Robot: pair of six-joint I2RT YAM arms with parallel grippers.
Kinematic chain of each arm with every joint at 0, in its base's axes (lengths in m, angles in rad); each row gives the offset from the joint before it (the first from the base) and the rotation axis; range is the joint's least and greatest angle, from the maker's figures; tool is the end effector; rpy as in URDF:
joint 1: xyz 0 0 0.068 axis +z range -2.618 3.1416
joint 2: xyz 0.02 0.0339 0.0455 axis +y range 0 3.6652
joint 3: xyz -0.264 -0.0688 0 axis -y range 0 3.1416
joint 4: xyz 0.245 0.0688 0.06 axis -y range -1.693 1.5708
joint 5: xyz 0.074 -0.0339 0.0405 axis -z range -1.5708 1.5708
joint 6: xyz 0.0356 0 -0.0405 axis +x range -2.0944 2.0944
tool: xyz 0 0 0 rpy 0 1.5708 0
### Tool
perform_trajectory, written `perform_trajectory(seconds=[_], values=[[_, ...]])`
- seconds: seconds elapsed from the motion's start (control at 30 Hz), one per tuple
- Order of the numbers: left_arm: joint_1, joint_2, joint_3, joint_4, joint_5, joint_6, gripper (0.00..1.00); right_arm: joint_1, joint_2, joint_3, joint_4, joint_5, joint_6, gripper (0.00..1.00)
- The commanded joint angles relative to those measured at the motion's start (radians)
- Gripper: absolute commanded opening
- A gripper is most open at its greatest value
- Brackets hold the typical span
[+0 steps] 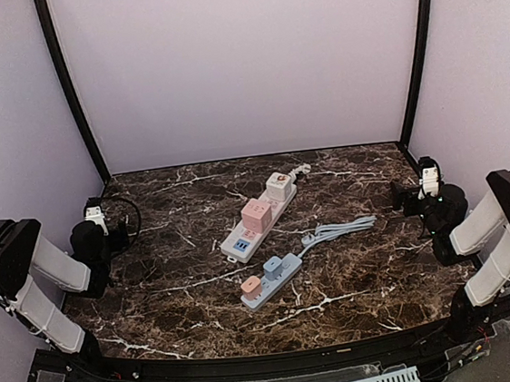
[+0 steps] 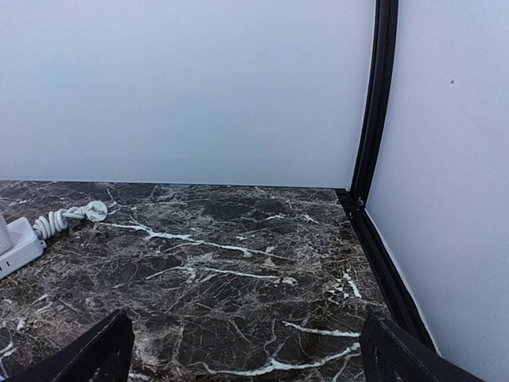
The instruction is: Insert the plug
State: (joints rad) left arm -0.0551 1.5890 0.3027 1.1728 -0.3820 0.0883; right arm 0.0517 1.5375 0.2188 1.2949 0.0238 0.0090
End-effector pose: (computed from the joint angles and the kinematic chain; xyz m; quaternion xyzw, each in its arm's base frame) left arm 0.2578 -0.0009 0.1470 -0.0736 0.7397 0.1525 0.6513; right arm 0.2397 0.0116 0.1525 -0.0070 0.7154 0.0127 0.6985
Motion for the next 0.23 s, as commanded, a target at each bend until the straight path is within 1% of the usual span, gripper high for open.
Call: perform_trajectory(seconds=[0.0,0.2], values=[[0.005,-0.008,0.006,0.002,0.003,-0.013,0.99,0.004,0.007,0.003,0.03,-0.007,-0.003,0.99],[0.005,-0.008,0.006,0.002,0.003,-0.012,0.99,0.0,0.006,-0.001,0.036,-0.006,-0.001,0.99]])
